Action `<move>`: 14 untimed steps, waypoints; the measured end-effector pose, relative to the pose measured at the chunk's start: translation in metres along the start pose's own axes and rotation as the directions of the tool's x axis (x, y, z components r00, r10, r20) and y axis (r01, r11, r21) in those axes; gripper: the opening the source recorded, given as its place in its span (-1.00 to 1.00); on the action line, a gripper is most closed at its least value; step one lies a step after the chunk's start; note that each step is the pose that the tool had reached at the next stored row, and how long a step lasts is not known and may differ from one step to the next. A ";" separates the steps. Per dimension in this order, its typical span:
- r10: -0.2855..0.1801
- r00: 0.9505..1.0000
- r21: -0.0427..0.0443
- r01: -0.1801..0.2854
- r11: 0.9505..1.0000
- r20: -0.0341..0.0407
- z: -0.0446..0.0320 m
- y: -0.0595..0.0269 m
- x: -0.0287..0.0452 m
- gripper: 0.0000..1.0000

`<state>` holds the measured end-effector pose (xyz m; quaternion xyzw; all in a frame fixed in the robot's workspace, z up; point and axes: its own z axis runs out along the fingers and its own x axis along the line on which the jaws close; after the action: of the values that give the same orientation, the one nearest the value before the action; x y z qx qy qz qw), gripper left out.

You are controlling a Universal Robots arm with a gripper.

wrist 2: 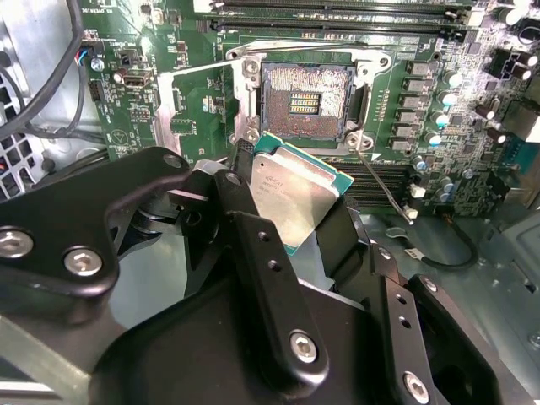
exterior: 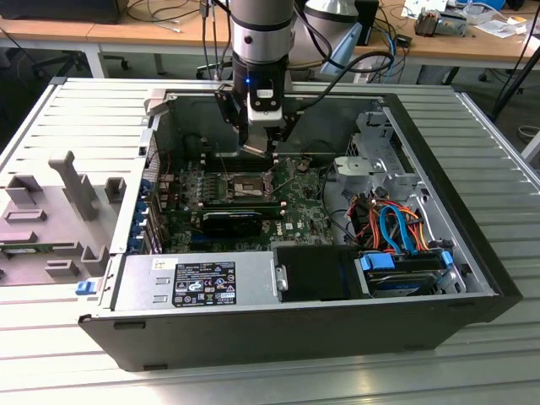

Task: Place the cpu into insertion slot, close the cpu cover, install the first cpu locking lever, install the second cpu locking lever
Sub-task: 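Place the cpu into insertion slot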

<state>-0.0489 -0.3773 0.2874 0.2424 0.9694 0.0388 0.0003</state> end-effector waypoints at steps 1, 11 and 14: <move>0.001 1.000 0.000 -0.001 1.000 0.000 0.0000 0.0000 0.0000 0.08; 0.015 1.000 0.000 -0.015 1.000 0.001 0.0004 0.0000 0.0000 0.08; 0.020 1.000 0.000 -0.020 1.000 0.002 0.0005 0.0000 0.0000 0.08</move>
<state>-0.0489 -0.3773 0.2868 0.2520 0.9669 0.0388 0.0007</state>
